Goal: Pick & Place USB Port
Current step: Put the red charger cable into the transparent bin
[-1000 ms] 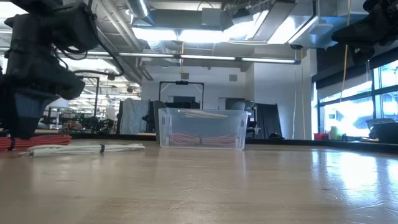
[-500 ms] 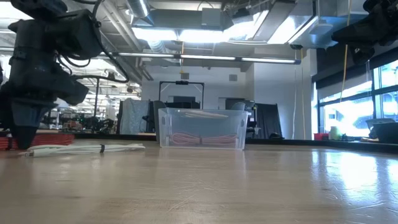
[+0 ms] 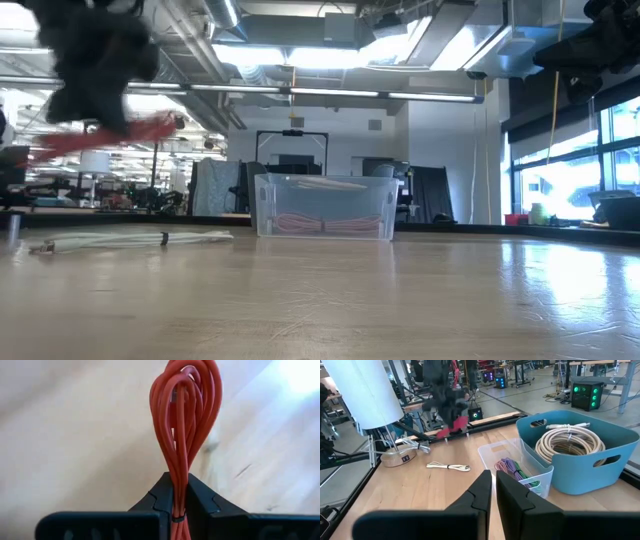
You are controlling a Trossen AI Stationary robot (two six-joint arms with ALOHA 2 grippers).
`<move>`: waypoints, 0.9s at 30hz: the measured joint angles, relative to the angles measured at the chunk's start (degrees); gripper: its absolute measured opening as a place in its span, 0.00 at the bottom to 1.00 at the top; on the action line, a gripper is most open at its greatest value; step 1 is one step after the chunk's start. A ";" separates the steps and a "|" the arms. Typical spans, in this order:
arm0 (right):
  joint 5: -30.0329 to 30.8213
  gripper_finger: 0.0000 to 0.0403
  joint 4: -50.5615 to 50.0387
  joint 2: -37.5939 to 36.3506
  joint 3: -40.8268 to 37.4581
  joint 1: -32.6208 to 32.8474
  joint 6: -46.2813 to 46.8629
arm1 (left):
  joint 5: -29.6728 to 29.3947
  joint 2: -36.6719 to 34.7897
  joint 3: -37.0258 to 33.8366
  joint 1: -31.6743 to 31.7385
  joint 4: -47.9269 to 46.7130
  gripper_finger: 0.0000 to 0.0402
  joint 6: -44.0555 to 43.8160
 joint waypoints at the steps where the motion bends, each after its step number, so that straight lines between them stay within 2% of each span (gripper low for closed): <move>1: 0.00 0.07 -0.01 0.00 0.00 0.01 -0.01 | -1.04 -1.20 1.11 1.20 1.04 0.05 2.35; 4: 0.00 0.07 -0.01 0.00 0.00 0.02 0.07 | -2.38 -3.88 4.36 5.87 6.96 0.05 11.83; 6: 0.00 0.07 0.01 0.00 0.00 0.01 -0.01 | -1.23 -4.57 6.42 9.53 13.62 0.05 18.62; 10: 0.00 0.07 0.01 0.00 0.00 0.02 0.01 | 6.69 -2.20 10.89 18.41 24.07 0.05 29.41; 12: 0.00 0.07 0.01 0.00 0.00 0.00 0.01 | 11.48 1.13 13.86 22.58 25.07 0.05 33.85; 16: 0.00 0.07 0.01 0.00 0.00 0.00 -0.01 | 20.99 11.20 21.87 28.53 22.89 0.05 42.71; 18: 0.00 0.07 0.01 0.00 0.00 0.02 0.07 | 23.94 17.29 27.31 29.88 19.90 0.05 47.16; 22: 0.00 0.07 0.01 0.00 0.00 0.02 -0.01 | 23.54 29.26 39.41 30.41 8.60 0.05 58.92; 27: 0.00 0.07 0.01 0.00 0.00 0.00 -0.04 | 19.33 42.56 52.53 30.25 -4.34 0.05 69.88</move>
